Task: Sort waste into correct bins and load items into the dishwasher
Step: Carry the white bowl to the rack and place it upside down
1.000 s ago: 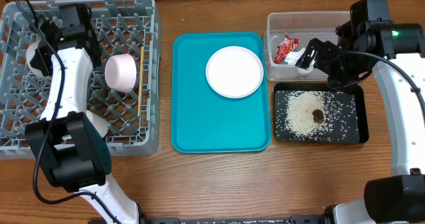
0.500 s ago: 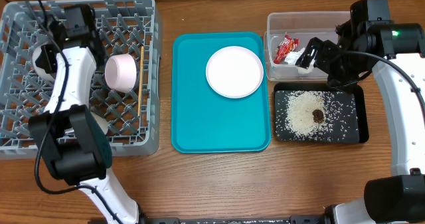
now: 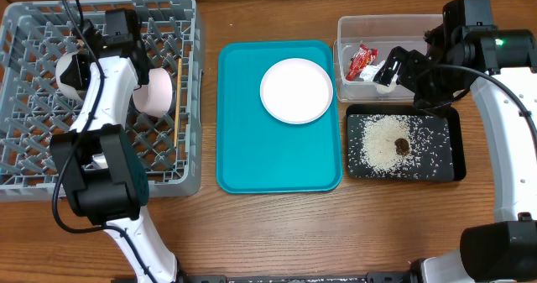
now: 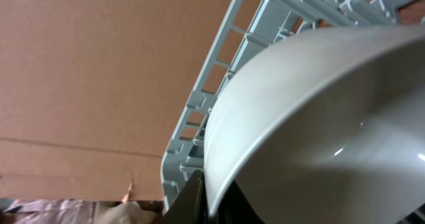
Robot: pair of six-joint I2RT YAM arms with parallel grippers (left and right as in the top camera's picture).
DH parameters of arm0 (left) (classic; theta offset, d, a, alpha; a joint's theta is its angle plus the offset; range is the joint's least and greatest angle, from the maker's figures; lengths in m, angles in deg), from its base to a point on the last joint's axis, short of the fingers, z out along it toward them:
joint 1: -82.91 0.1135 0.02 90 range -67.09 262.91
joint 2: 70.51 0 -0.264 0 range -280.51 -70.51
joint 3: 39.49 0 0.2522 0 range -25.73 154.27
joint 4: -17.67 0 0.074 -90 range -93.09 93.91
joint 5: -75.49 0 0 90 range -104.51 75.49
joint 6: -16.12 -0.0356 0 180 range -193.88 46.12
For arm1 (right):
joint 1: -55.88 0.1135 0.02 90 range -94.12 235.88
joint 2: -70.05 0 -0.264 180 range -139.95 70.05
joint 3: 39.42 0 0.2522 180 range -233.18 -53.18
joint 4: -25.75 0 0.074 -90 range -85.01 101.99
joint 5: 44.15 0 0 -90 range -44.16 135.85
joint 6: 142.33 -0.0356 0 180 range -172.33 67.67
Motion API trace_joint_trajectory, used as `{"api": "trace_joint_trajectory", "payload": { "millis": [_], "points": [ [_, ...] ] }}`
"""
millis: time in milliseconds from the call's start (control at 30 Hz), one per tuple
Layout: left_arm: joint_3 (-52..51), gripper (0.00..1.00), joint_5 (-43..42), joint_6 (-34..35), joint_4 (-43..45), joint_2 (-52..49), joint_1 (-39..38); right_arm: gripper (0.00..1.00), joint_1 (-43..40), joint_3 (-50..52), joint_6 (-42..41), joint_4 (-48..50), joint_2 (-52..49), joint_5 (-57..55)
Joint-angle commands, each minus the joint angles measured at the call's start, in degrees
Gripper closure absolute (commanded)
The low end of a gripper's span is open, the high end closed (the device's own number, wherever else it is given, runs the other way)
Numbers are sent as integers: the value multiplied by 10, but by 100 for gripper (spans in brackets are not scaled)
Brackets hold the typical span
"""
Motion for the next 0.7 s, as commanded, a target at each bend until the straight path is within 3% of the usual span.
{"api": "trace_joint_trajectory", "payload": {
  "millis": [0, 133, 300, 400, 500, 667],
  "points": [
    [1, 87, -31, -2, -6, -28, -11, 0, 1, -12, 2, 3, 20, 5],
    [1, 76, -32, -2, -18, -26, -27, 0, 1, -12, 2, 4, 20, 5],
    [1, 51, -37, 24, -27, -25, -54, 0, 1, -12, 2, 4, 20, 5],
    [3, 46, -43, 38, -42, -24, -71, 0, 1, -12, 2, 3, 20, 5],
    [3, 34, -47, 71, -60, -14, -87, 0, 1, -12, 2, 1, 20, 5],
    [3, 21, -122, 106, -86, 44, -99, 0, 1, -12, 2, -1, 20, 5]
  ]
}}
